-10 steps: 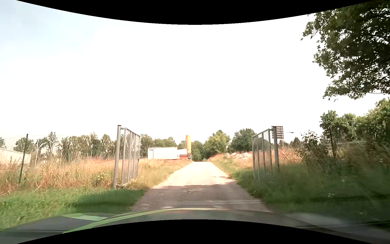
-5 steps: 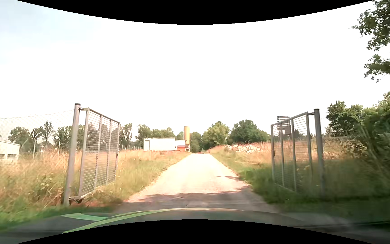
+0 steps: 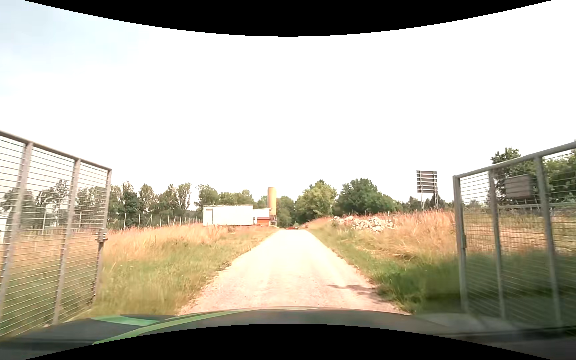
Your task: Follow the waypoints while adhering to traffic rules and regulations
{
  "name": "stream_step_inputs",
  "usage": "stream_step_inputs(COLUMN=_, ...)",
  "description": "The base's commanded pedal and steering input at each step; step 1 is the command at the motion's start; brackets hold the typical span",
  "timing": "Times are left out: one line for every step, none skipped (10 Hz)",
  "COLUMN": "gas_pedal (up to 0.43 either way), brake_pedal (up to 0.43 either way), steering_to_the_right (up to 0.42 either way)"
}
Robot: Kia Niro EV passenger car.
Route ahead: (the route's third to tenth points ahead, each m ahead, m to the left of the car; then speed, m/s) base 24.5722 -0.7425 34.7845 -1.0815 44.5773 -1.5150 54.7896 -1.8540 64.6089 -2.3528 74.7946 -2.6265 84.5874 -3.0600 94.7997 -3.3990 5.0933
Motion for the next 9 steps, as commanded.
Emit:
stream_step_inputs(gas_pedal=0.150, brake_pedal=0.000, steering_to_the_right=0.012)
stream_step_inputs(gas_pedal=0.150, brake_pedal=0.000, steering_to_the_right=0.012)
stream_step_inputs(gas_pedal=0.157, brake_pedal=0.000, steering_to_the_right=0.012)
stream_step_inputs(gas_pedal=0.157, brake_pedal=0.000, steering_to_the_right=0.012)
stream_step_inputs(gas_pedal=0.169, brake_pedal=0.000, steering_to_the_right=0.011)
stream_step_inputs(gas_pedal=0.169, brake_pedal=0.000, steering_to_the_right=0.011)
stream_step_inputs(gas_pedal=0.169, brake_pedal=0.000, steering_to_the_right=0.011)
stream_step_inputs(gas_pedal=0.169, brake_pedal=0.000, steering_to_the_right=0.011)
stream_step_inputs(gas_pedal=0.169, brake_pedal=0.000, steering_to_the_right=0.010)
